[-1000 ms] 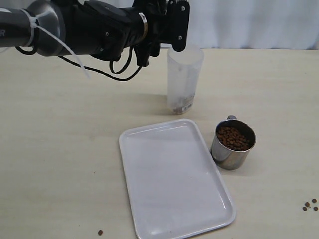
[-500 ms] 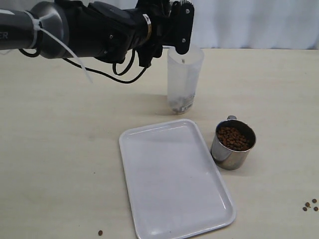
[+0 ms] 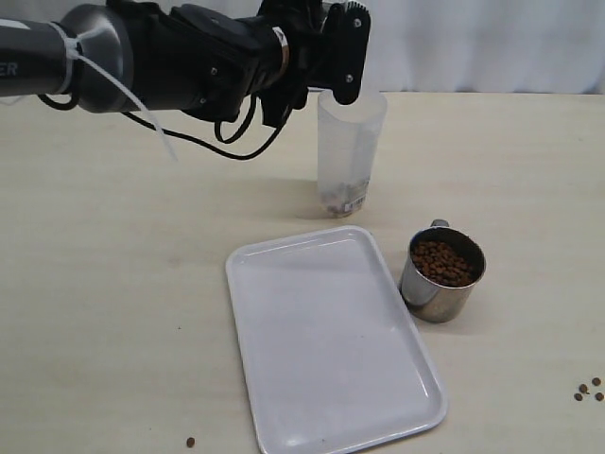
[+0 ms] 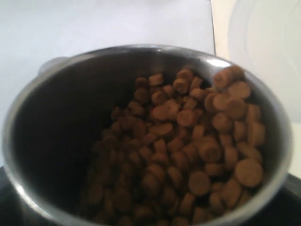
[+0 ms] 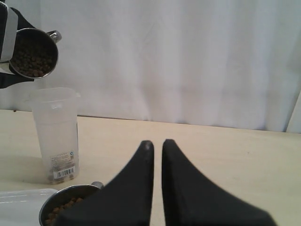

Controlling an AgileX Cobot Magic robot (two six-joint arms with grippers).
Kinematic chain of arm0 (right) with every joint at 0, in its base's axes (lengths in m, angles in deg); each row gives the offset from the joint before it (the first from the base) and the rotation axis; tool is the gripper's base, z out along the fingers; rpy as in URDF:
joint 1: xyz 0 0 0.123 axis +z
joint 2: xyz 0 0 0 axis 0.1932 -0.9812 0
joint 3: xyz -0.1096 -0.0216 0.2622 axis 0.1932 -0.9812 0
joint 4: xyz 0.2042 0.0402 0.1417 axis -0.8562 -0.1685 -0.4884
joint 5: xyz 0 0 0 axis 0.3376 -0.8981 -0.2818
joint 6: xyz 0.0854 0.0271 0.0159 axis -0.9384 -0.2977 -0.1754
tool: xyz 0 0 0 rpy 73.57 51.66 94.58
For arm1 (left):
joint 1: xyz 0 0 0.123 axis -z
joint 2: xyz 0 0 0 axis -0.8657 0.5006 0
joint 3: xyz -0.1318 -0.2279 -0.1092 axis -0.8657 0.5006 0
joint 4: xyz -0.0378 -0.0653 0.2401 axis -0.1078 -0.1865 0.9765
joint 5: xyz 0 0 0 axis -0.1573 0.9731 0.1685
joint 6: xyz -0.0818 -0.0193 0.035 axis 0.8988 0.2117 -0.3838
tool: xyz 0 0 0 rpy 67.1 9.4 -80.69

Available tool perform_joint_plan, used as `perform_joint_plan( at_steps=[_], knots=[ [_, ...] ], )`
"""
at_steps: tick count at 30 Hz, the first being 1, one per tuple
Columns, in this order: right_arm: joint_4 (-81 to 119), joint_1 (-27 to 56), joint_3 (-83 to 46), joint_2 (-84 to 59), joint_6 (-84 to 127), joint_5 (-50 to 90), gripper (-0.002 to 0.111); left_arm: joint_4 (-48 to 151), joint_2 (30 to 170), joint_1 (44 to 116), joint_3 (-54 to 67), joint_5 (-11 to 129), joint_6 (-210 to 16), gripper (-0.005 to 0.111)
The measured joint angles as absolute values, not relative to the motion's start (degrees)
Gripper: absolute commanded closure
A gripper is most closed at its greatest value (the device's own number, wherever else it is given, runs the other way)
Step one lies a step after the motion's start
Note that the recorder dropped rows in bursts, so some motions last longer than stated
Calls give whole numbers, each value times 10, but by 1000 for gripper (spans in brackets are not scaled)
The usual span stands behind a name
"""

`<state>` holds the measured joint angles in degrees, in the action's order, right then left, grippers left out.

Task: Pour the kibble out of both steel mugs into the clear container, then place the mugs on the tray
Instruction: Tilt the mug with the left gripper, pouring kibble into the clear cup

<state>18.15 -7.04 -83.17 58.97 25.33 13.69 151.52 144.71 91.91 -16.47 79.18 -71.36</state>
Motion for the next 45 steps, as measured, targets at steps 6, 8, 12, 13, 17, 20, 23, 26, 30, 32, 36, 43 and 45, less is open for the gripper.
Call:
perform_joint_plan(
  at_steps=[6, 8, 12, 13, 17, 20, 23, 26, 30, 32, 36, 43, 45],
  knots=[
    [182, -70, -832, 590, 253, 137, 103, 1515, 1447, 919, -165, 793, -731, 107],
    [182, -70, -832, 590, 253, 137, 103, 1515, 1447, 919, -165, 795, -738, 107],
    [182, -70, -832, 590, 253, 137, 103, 1515, 1447, 919, -165, 798, -749, 107],
    [182, -70, -832, 590, 253, 137, 103, 1515, 1447, 919, -165, 801, -750, 107],
    [182, -70, -832, 590, 253, 137, 103, 1515, 1448, 919, -165, 801, -754, 107],
    [182, -70, -832, 590, 253, 137, 103, 1514, 1451, 919, -171, 801, -745, 107],
    [182, -70, -832, 590, 253, 137, 103, 1514, 1452, 919, -179, 801, -742, 107],
    [182, -70, -832, 590, 253, 137, 103, 1514, 1453, 920, -182, 801, -741, 107],
    [182, -70, -832, 590, 253, 137, 103, 1514, 1464, 923, -185, 812, -754, 107],
    [182, -70, -832, 590, 253, 137, 103, 1514, 1473, 926, -185, 823, -763, 107],
    [182, -70, -832, 590, 253, 137, 103, 1513, 1486, 930, -194, 826, -769, 107],
    [182, -70, -832, 590, 253, 137, 103, 1513, 1487, 936, -204, 831, -799, 107],
    [182, -70, -832, 590, 253, 137, 103, 1513, 1487, 939, -204, 832, -809, 107]
  ],
)
